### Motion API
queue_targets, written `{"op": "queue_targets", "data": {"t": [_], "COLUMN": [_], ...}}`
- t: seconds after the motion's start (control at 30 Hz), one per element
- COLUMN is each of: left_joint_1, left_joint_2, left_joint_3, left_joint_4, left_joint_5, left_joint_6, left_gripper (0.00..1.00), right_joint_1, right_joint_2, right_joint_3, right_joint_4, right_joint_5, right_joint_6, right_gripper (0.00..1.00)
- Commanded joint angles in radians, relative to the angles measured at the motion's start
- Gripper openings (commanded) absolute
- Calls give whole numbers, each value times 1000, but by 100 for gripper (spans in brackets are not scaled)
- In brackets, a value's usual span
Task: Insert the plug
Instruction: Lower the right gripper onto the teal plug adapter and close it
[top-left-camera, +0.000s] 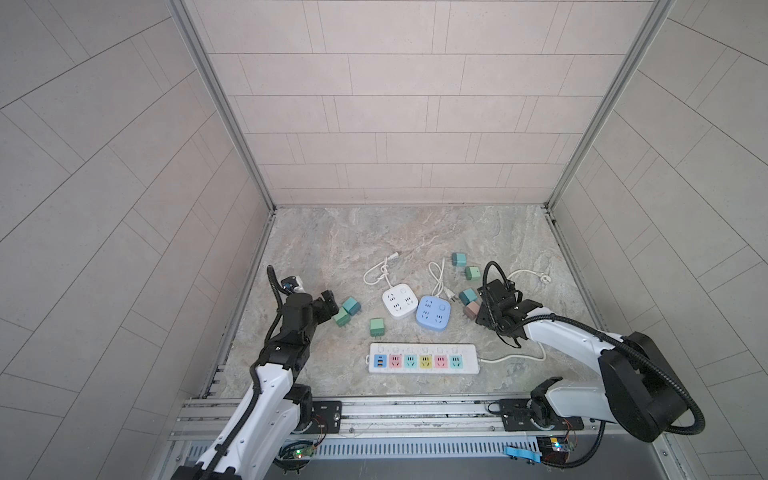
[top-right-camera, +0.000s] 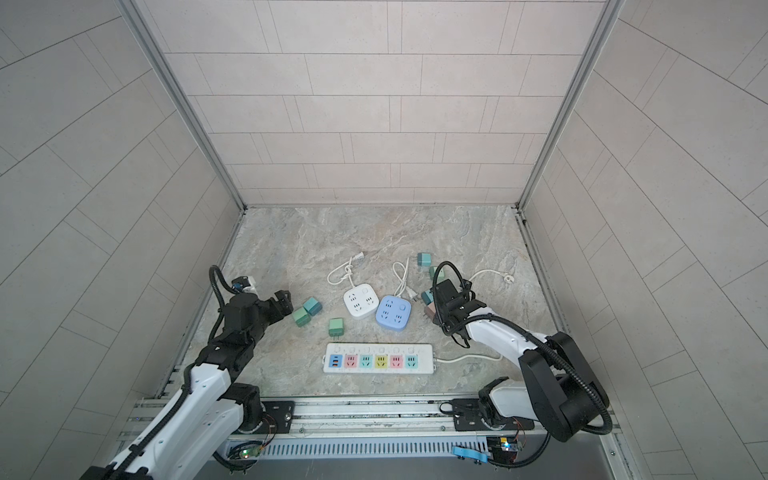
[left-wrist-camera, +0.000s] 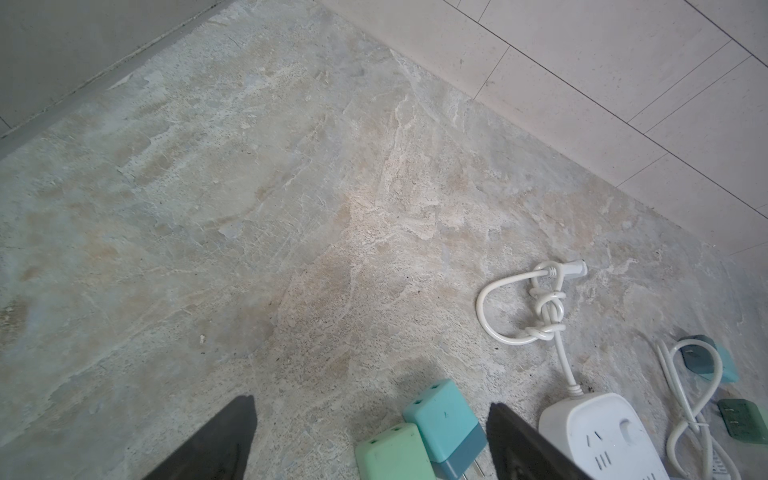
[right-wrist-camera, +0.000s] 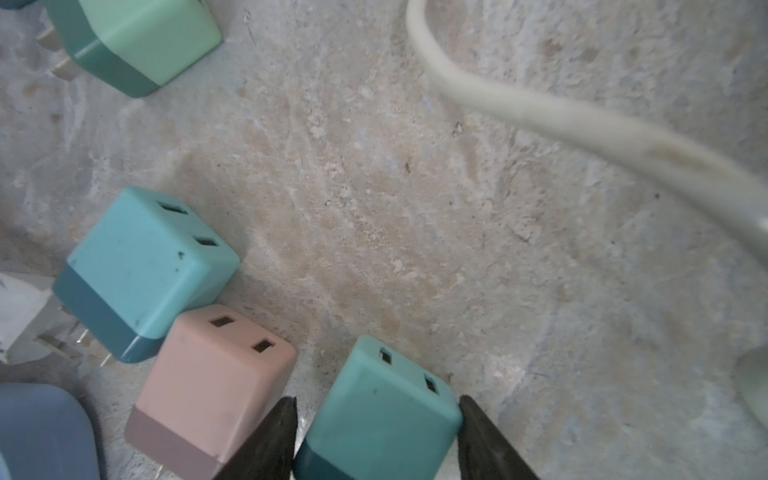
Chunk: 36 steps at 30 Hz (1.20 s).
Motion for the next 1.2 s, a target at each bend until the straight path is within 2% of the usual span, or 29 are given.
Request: {"op": "queue_targets", "data": {"t": [0.0,0.67,0.97,1.17], "left_joint_1": [-6,-10,-12,-13], "left_joint_2": [1,2,1,3], "left_joint_3": [11,12,12,11], "left_joint_4": [16,18,17,18], "left_joint_5": [-9,-12,-14,-16], "left_joint_6": [-6,-5,-5,-4], "left_gripper": [93,93,93,93], "right_joint_1": [4,4,4,6], "right_joint_2": [27,40,24,-36], "right_joint_3": [-11,-41,-42,-47], "right_joint_4": [-1,33,16,-4], "right_joint_5": [17,18,30,39], "right_joint_6": [28,48,41,35], "right_gripper": [61,58,45,44]}}
